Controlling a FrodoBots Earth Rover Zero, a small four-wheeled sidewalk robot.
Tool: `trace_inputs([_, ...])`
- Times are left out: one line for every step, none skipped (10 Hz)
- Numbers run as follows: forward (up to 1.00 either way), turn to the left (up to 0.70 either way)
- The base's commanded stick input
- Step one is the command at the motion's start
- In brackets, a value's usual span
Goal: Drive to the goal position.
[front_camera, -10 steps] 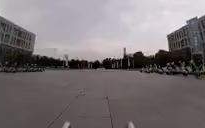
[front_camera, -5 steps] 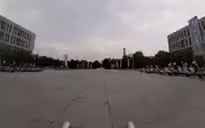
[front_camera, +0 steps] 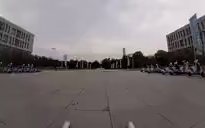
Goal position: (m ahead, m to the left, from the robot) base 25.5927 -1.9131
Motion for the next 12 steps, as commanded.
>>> trace_inputs([0.6, 0.0])
trace_inputs([0.6, 0.0])
trace_inputs([0.6, 0.0])
trace_inputs([0.6, 0.0])
trace_inputs([0.6, 0.0])
trace_inputs([0.6, 0.0])
trace_inputs([0.6, 0.0])
trace_inputs([0.6, 0.0])
trace_inputs([0.6, 0.0])
trace_inputs([0.6, 0.0])
trace_inputs([0.6, 0.0])
trace_inputs([0.6, 0.0])
